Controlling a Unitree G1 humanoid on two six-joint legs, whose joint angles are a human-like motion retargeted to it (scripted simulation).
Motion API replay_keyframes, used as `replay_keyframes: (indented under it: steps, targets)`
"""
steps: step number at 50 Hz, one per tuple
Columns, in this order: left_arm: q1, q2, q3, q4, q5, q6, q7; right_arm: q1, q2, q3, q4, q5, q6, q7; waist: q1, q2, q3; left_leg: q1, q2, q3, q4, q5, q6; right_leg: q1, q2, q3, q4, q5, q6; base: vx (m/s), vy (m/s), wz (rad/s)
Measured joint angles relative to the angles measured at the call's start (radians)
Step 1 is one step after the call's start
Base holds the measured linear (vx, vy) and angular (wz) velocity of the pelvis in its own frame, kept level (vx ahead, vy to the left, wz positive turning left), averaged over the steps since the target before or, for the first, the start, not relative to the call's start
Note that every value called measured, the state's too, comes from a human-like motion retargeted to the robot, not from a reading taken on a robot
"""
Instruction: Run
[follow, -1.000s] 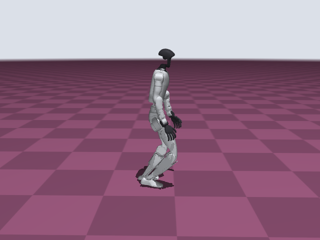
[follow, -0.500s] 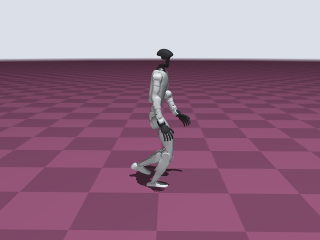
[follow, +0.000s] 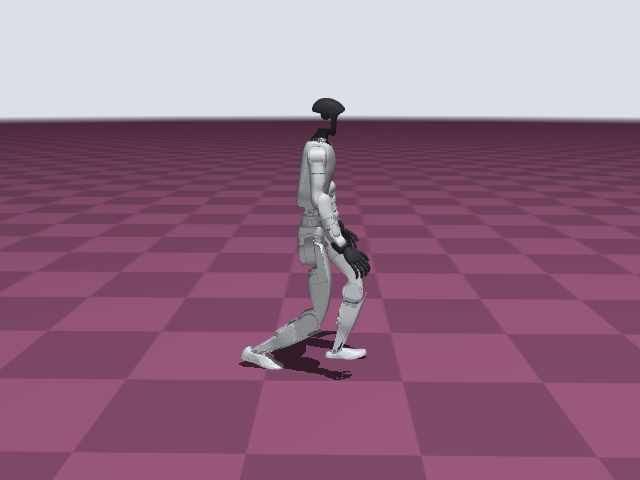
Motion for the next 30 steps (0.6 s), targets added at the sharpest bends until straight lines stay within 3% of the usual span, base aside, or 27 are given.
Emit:
replay_keyframes:
  steps: [5, 7, 12, 15, 18, 25, 30]
  targets:
    - [0.016, 0.009, -0.013, 0.003, 0.007, -0.001, -0.050, 0.039, 0.019, 0.029, -0.005, -0.011, 0.008, 0.071, -0.024, -0.068, -0.009, 0.074, -0.086, 0.033, 0.045, -0.040, 0.069, -0.087, -0.136, 0.017, 0.318, 0.331, 0.078, 0.52, 0.10, 0.09]
    - [0.013, 0.011, -0.026, -0.009, 0.024, -0.003, -0.057, 0.048, 0.025, 0.038, -0.006, -0.016, 0.009, 0.086, -0.038, -0.077, -0.007, 0.115, -0.103, 0.032, 0.057, -0.072, 0.091, -0.139, -0.170, 0.022, 0.416, 0.386, 0.070, 0.53, 0.10, 0.06]
    - [-0.010, 0.010, -0.062, -0.043, 0.076, -0.001, -0.058, 0.070, 0.035, 0.039, -0.001, -0.023, 0.010, 0.079, -0.081, -0.055, 0.001, 0.249, -0.103, 0.002, 0.080, -0.173, 0.113, -0.267, -0.204, 0.000, 0.507, 0.286, -0.010, 0.55, 0.08, 0.06]
    - [-0.036, 0.000, -0.078, -0.063, 0.094, 0.000, -0.057, 0.086, 0.039, 0.028, 0.005, -0.017, 0.008, 0.061, -0.114, -0.022, 0.007, 0.335, -0.080, -0.026, 0.072, -0.228, 0.105, -0.350, -0.174, -0.027, 0.447, 0.183, -0.052, 0.57, 0.05, 0.19]
    - [-0.064, -0.011, -0.086, -0.078, 0.100, -0.005, -0.053, 0.110, 0.047, 0.011, 0.012, -0.007, 0.011, 0.038, -0.157, -0.005, 0.000, 0.405, -0.073, -0.056, 0.027, -0.253, 0.093, -0.450, -0.140, -0.045, 0.314, 0.127, -0.055, 0.58, 0.02, 0.38]
    - [-0.144, -0.013, -0.091, -0.101, 0.095, -0.031, -0.054, 0.166, 0.059, -0.051, 0.041, 0.029, 0.035, -0.017, -0.197, 0.068, -0.027, 0.540, -0.007, -0.091, -0.076, -0.282, 0.060, -0.594, 0.046, -0.042, -0.150, 0.213, 0.021, 0.57, -0.01, 0.16]
    - [-0.155, -0.006, -0.085, -0.121, 0.067, -0.040, -0.068, 0.202, 0.054, -0.079, 0.082, 0.023, 0.048, -0.051, -0.204, 0.144, -0.001, 0.613, 0.109, -0.090, 0.083, -0.274, -0.008, -0.538, 0.149, -0.059, -0.131, 0.271, -0.013, 0.52, -0.05, 0.12]
